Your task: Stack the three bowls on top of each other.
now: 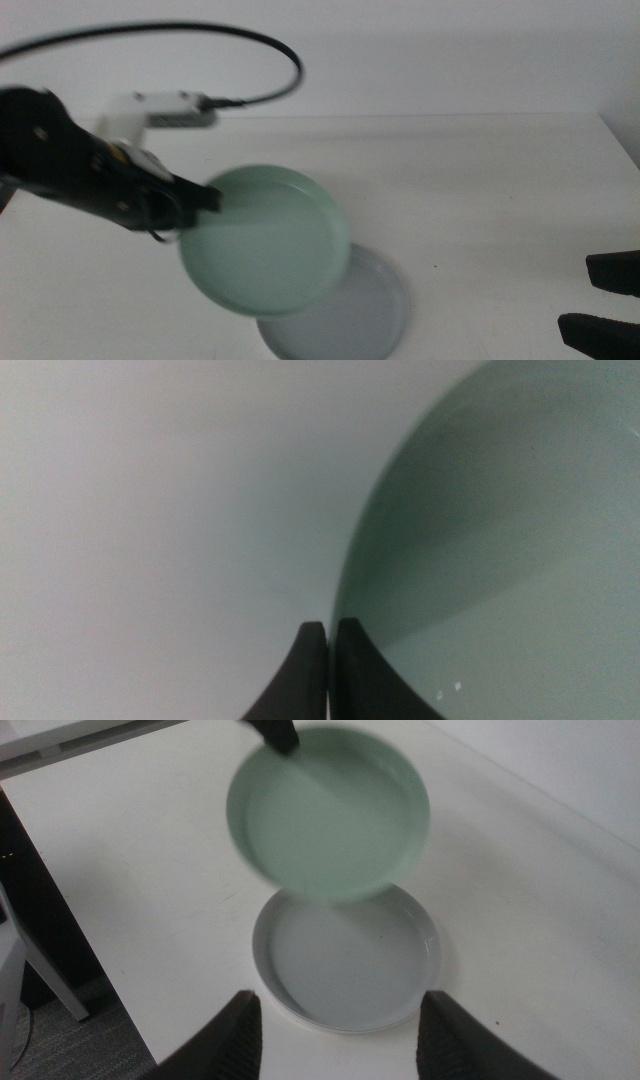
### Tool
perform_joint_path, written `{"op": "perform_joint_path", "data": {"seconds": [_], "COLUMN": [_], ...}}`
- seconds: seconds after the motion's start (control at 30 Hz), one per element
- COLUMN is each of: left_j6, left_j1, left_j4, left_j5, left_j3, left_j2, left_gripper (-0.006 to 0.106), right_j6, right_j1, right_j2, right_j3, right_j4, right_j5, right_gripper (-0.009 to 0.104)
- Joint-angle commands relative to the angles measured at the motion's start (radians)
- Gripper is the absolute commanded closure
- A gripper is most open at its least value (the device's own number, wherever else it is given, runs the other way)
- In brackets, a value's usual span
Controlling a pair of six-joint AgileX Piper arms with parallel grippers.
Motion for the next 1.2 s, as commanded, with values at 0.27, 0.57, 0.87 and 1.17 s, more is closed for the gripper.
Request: {"op": "perform_joint_path", "data": {"seconds": [0.27,0.57,0.87,1.17], "left_j6": [-0.035,-0.035,-0.025,-0.025], "left_j1": [-0.227,-0.26,-0.187,-0.014], "left_j4": [-0.082,-0.119,-0.029,0.022], "left_j5": [-0.255,-0.275,-0.254,-0.279], "left_j3": [0.071,0.071,0.037,0.022], "left_j2": [0.069,0.17,0.016,-0.196], "left_gripper": [0.1,0.073,0.0,0.0], "right_j6": [-0.01,-0.01,-0.01,-0.01], "right_j1": [0.001,0.001,0.001,0.001], "right_j2": [0.001,0.001,0.001,0.001], "right_j3": [-0.023,-0.023,-0.023,-0.023], "right_j4": [0.016,0.016,0.016,0.016], "right_j5": [-0.058,-0.058,-0.058,-0.058], "right_gripper": [0.054,0.054,0.054,0.054]}}
